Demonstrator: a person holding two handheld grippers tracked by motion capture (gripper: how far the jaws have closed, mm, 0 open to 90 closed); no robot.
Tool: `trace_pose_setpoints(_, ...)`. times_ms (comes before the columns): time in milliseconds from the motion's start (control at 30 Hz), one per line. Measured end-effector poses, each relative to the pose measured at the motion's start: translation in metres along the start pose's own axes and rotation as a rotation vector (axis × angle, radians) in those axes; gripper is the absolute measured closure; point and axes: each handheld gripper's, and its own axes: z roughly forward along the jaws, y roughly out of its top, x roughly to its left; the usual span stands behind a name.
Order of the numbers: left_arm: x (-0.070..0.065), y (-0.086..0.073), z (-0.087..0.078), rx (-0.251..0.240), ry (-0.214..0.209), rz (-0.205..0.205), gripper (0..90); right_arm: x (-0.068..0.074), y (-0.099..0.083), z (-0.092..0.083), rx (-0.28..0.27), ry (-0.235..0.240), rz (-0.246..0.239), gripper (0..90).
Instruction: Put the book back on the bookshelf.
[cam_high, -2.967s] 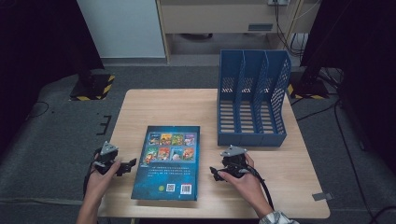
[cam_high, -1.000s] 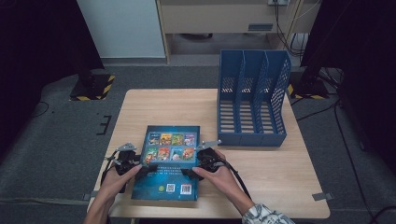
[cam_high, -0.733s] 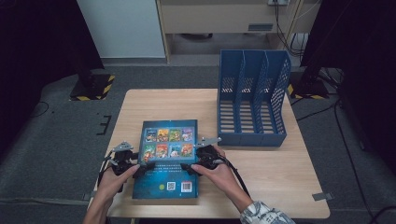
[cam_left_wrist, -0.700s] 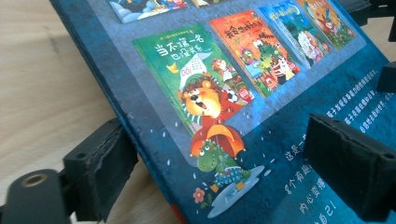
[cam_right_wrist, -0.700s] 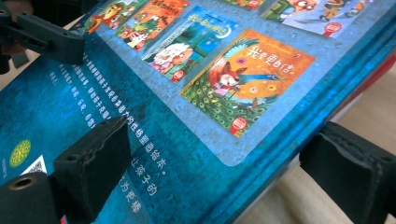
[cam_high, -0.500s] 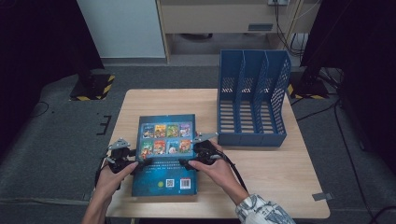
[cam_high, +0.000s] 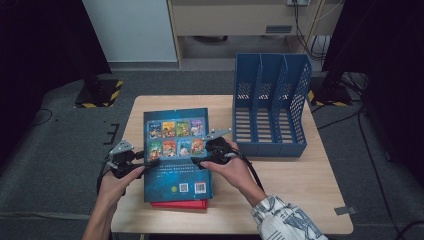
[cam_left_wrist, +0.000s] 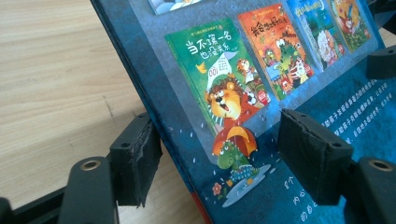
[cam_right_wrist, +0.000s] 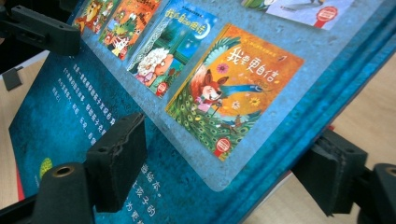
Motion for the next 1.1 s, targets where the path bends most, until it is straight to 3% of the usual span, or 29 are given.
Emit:
trace_pose_setpoints(333,0.003,0.018,-0.004,0.011,0.026,0.036,37.5,-0.008,0.021,-0.004,-0.005,-0.033,-0.024,29.7)
trace_pose_setpoints(567,0.003,0.028,-0.011,-0.034,0.053,0.045,42.0,-0.009,0.033,-0.013,-0.035,-0.053,-0.046,36.1)
trace_pose_setpoints(767,0.0,0.038,-0.015,-0.048,0.082,0.066,45.3,-0.01,0.043,-0.022,-0.047,-0.069,-0.047,42.4)
trace_pose_setpoints(900,-0.001,0.043,-0.016,-0.047,0.1,0.076,46.5,-0.012,0.049,-0.027,-0.066,-0.067,-0.017,47.5)
trace_pose_setpoints(1100,-0.001,0.057,-0.018,-0.068,0.125,0.097,50.1,-0.015,0.056,-0.034,-0.09,-0.081,-0.033,51.6)
